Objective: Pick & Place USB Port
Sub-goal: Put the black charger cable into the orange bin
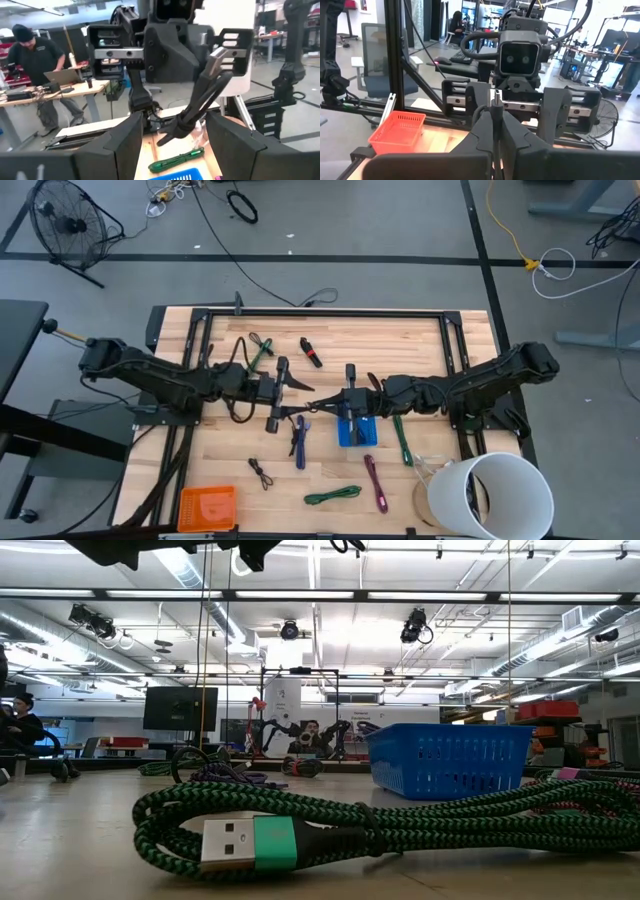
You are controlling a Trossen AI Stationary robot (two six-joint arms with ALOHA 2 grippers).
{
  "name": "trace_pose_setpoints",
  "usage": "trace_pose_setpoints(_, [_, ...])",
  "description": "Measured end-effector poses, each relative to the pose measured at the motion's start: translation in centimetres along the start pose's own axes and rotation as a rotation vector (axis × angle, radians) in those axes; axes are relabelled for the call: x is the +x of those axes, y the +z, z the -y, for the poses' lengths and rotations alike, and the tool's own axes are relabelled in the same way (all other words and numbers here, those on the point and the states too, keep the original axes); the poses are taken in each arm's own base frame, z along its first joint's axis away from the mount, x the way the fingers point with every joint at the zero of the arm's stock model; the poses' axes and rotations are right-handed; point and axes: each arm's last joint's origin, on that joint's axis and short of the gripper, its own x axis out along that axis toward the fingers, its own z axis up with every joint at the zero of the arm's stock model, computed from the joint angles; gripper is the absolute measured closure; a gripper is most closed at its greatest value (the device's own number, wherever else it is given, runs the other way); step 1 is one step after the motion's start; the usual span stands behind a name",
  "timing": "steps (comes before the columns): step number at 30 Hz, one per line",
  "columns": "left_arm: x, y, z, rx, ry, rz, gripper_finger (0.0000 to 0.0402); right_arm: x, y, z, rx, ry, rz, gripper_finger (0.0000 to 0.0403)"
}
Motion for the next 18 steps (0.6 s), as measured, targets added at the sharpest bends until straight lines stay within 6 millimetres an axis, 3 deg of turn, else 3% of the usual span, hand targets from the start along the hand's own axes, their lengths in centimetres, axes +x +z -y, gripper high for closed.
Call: trace_pose_setpoints(18, [2.1, -2.0, 0.6, -0.035, -0.010, 0.098, 0.0179, 0.0, 0.0, 0.1, 0.004, -0.001, 0.003, 0.0397])
